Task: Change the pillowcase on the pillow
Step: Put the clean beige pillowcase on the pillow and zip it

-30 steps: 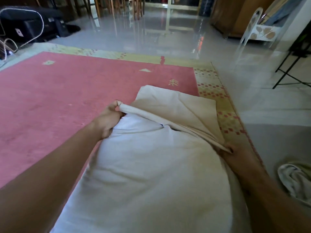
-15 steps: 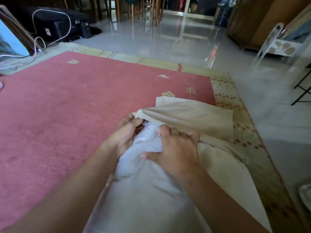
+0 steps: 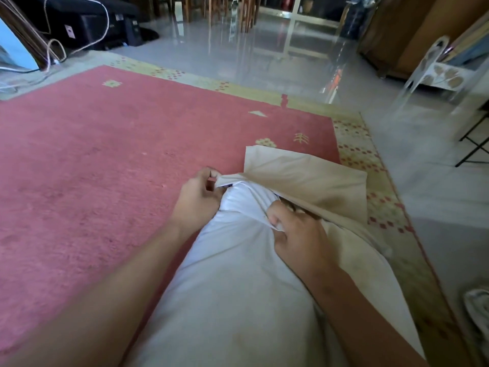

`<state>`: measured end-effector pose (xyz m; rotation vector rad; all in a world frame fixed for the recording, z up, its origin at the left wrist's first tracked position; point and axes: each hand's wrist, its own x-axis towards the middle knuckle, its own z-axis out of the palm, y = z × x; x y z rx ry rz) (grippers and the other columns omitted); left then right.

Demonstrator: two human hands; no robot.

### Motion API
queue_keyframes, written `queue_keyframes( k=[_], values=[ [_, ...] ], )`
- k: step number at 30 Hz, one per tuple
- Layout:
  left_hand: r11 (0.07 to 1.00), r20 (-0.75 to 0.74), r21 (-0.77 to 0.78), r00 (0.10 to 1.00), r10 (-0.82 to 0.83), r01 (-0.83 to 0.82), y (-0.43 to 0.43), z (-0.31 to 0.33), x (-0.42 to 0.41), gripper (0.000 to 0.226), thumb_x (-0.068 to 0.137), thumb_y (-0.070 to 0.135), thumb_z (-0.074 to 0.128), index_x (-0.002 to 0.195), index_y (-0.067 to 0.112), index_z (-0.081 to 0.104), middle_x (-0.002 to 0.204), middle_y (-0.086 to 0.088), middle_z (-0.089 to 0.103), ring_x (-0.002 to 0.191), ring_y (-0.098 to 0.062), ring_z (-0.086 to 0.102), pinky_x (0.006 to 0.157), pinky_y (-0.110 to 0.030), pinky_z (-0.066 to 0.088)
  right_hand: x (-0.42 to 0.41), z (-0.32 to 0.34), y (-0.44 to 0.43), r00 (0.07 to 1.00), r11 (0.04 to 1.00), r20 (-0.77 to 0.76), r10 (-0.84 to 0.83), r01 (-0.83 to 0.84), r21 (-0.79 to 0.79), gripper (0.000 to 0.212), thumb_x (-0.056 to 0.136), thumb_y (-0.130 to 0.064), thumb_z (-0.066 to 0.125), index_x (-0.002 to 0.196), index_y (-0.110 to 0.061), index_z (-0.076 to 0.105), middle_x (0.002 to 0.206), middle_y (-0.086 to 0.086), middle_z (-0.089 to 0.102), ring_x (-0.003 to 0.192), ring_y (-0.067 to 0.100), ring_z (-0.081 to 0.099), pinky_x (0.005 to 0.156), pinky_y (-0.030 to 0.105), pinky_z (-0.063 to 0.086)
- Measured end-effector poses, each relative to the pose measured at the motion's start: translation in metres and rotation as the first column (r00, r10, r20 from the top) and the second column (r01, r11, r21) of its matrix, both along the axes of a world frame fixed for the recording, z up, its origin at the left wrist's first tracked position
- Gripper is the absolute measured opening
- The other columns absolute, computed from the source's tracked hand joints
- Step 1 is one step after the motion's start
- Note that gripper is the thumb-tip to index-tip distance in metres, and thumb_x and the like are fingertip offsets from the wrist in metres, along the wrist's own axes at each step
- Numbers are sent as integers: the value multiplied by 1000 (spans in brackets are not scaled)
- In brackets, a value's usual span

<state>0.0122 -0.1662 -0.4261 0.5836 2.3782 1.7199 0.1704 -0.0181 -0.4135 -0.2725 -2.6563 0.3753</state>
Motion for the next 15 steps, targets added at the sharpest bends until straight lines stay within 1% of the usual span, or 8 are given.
queue_keyframes(
  k=[2,5,7,9,10,12,13,15],
  values=[
    [999,-105,-30,994,34,-37,-1,0,7,16,90,3,59,95,17,61,78,-4,70,55,-12,54,52,-20,42,-3,-2,0,999,1000,31,-9,9,-5,51,60,-2,58,100,-32,47,63,1,57,65,35,57,53,37,47],
    [999,-167,-8,985,39,-41,-4,4,14,22,87,0,56,87,21,62,71,-4,68,52,-9,49,52,-20,40,-6,-10,-1,998,1000,57,17,-18,17,62,69,-6,61,122,-38,54,77,5,66,76,35,62,62,41,53],
    [1000,-194,4,981,-13,14,-3,7,19,23,85,-2,54,83,19,61,71,-7,65,56,-8,48,55,-21,41,-9,-15,2,999,1000,39,17,-17,8,61,75,-9,57,128,-40,57,99,8,70,92,34,65,73,41,56],
    [997,-219,-5,973,-70,71,-3,10,23,22,83,-3,52,82,17,60,71,-10,61,58,-10,48,55,-25,40,-11,-16,3,1000,1000,11,-5,5,20,57,80,-15,51,129,-43,59,121,5,68,109,30,64,81,39,57],
    [996,-236,-12,968,-91,91,-3,9,24,21,83,-2,52,82,18,60,70,-9,60,58,-11,47,55,-26,39,-13,-17,3,1000,999,5,-21,20,32,55,81,-18,49,128,-44,60,122,3,68,110,30,64,80,38,58],
    [993,-264,-37,957,-120,115,-5,7,23,17,83,5,54,82,21,60,69,-6,59,57,-14,47,55,-29,39,-16,-19,-1,999,998,35,-40,38,59,54,82,-22,41,127,-45,61,113,2,71,101,31,67,76,38,57],
    [992,-265,-49,956,-123,114,-7,5,21,15,84,8,55,82,22,60,67,-3,59,57,-13,47,56,-30,39,-18,-21,-2,997,996,61,-49,44,76,53,83,-25,37,127,-45,60,111,3,72,99,33,67,77,40,57],
    [994,-219,-29,969,-112,108,-7,1,17,14,89,11,57,81,23,59,66,5,55,60,-9,46,58,-28,38,-22,-25,-5,990,989,106,-91,78,124,52,87,-29,33,131,-44,56,113,5,70,103,34,65,87,44,53]
  ],
)
